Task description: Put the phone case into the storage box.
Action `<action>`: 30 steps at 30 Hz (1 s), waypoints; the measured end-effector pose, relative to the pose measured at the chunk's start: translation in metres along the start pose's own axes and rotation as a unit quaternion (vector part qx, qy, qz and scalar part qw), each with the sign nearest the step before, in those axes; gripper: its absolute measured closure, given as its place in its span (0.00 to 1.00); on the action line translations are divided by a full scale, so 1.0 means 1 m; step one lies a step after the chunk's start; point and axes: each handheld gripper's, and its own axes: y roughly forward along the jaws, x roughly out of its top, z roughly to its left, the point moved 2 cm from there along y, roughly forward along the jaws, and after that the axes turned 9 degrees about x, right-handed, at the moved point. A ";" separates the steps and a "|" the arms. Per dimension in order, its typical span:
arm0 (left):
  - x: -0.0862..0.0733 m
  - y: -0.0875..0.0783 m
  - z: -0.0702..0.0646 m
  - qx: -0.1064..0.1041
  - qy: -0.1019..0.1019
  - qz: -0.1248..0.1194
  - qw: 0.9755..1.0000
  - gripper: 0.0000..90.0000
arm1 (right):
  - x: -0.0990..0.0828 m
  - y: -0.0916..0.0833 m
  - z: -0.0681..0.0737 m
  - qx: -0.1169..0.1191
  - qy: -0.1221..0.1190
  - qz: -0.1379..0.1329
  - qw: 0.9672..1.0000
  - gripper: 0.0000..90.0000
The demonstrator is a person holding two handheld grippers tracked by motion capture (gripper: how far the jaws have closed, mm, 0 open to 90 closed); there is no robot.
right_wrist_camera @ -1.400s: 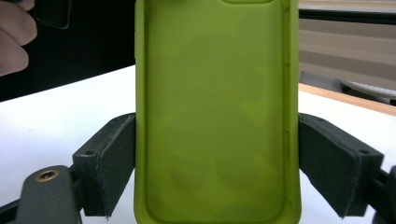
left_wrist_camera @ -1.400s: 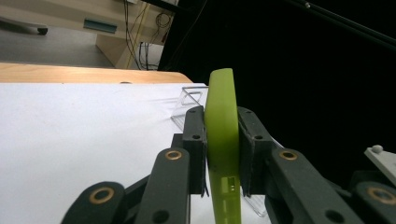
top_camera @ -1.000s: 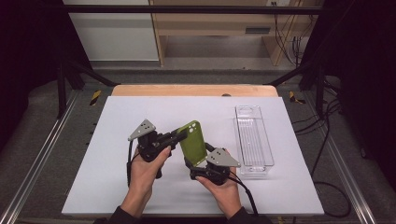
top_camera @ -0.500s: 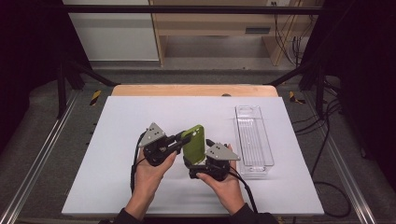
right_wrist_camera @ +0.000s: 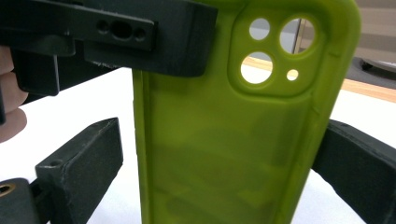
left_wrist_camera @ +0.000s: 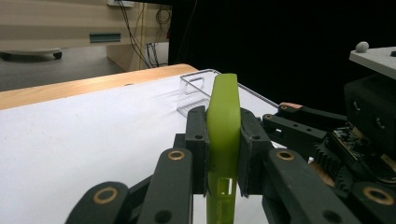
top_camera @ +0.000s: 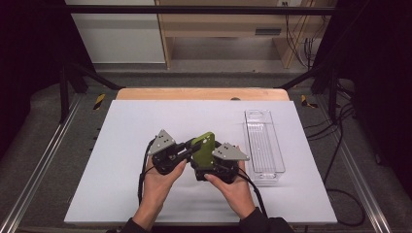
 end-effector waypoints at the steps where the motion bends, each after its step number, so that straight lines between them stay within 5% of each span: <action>1: 0.000 0.000 0.000 0.000 0.000 0.000 1.000 0.86 | 0.000 0.001 0.000 -0.003 -0.001 0.002 1.000 0.04; 30: -0.005 0.001 0.000 -0.004 -0.009 0.003 1.000 0.86 | 0.002 0.002 -0.002 -0.002 0.022 -0.002 1.000 0.16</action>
